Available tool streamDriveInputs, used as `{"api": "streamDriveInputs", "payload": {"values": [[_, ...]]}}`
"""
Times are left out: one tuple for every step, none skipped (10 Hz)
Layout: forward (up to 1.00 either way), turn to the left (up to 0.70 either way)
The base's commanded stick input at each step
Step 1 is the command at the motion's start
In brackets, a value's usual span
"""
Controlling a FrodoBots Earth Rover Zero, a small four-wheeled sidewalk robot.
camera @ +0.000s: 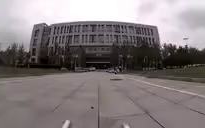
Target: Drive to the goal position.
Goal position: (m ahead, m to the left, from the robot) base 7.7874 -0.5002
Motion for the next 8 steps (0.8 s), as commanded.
{"api": "streamDriveInputs", "payload": {"values": [[0.85,0.0],[0.85,0.0],[0.85,0.0],[0.85,0.0],[0.85,0.0],[0.85,0.0],[0.85,0.0],[0.85,0.0]]}}
